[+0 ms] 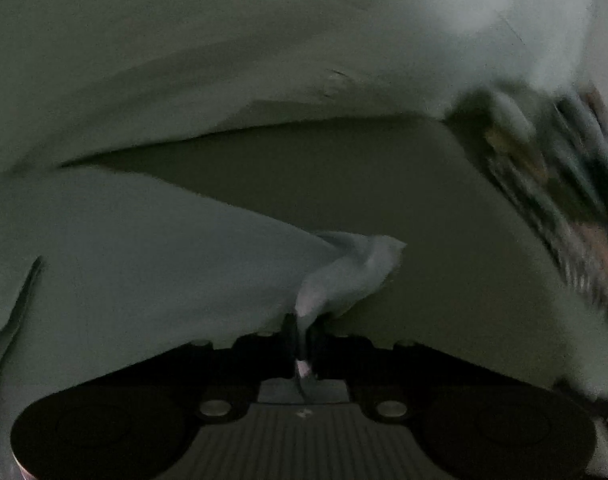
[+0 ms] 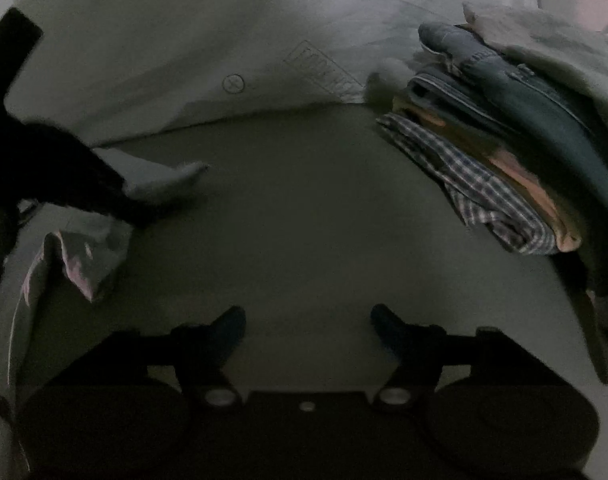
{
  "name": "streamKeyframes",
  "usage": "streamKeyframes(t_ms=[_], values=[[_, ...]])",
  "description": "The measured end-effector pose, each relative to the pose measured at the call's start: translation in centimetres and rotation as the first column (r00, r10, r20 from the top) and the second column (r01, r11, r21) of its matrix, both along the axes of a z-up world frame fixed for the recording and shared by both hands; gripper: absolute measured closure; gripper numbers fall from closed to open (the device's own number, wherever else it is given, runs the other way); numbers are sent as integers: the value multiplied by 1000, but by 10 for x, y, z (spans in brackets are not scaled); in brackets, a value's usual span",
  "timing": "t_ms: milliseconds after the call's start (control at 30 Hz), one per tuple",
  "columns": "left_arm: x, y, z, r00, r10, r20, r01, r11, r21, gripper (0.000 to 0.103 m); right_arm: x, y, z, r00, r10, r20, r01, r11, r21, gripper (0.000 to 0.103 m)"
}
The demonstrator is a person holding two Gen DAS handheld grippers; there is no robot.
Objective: Fold clothes
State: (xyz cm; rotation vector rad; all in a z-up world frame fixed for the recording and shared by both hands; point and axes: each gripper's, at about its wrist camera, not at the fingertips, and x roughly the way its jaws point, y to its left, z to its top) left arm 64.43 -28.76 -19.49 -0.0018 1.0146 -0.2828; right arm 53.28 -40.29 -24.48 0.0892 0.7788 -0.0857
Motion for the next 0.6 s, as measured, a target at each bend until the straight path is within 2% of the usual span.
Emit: streamKeyframes(t_ms=[133,300,467,600], values=[[7,34,30,998,57,34,-54,994,-92,97,-8,4,4,999,-50,-17,50,998,31,42],[0,117,97,973,158,166,-120,968,-221,97,-37,36,18,999,-52,-7,52,999,-3,42],[-19,229,81,954,273,122,-234,935,-266,97,-80,91,39,1000,-31,1,31,999,14,42],[-34,318,67,929,361,84,-322,898,-298,97,-129,144,54,1000,-22,-13,24,990,140,36]])
